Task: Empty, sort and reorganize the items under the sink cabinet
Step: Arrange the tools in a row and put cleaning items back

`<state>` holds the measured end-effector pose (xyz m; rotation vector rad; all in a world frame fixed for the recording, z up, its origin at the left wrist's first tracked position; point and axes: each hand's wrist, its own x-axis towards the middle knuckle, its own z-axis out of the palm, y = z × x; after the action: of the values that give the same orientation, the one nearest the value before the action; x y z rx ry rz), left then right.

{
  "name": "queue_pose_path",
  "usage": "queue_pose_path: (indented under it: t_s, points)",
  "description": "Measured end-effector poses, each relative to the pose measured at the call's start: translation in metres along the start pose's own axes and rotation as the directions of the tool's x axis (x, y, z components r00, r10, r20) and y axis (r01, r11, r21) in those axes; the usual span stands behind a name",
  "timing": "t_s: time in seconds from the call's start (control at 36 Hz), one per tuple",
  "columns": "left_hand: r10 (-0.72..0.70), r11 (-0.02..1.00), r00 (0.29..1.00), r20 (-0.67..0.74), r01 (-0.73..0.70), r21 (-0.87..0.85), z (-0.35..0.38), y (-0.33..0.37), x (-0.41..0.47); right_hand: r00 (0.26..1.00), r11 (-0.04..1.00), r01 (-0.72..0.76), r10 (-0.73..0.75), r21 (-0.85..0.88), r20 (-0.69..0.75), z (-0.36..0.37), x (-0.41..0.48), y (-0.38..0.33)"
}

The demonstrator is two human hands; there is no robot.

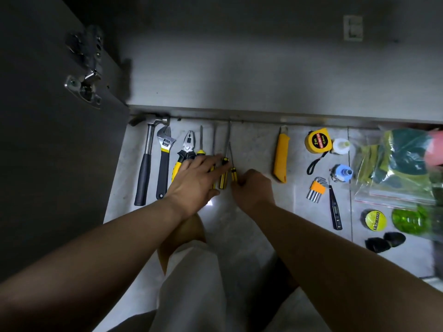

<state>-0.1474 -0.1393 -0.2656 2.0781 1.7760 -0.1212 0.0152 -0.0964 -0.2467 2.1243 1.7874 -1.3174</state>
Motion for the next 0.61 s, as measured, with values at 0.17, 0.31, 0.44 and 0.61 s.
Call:
queue_pose_path:
  t_s: [0.17, 0.31, 0.44, 0.61]
  points:
    - [-0.020, 1.000, 1.000, -0.024, 0.020, -0.005, 0.004, 0.002, 0.000, 1.000, 1.000, -0.014, 0.014, 0.005, -0.018, -0.006, 0.004, 0.006]
    - [-0.027, 1.000, 0.999, -0.036, 0.027, 0.000, 0.005, 0.005, -0.003, 0.910, 0.940, 0.142, -0.247, -0.311, -0.332, -0.037, 0.010, 0.027]
    - [-0.033, 0.999, 0.998, -0.045, 0.034, 0.003, 0.005, 0.007, -0.002, 0.963, 0.902, 0.174, -0.239, -0.396, -0.122, -0.050, 0.020, 0.041]
    - [-0.044, 0.999, 0.997, -0.060, 0.044, 0.000, 0.007, 0.008, 0.000, 0.948, 0.904, 0.262, -0.307, -0.339, -0.086, -0.029, 0.008, 0.041]
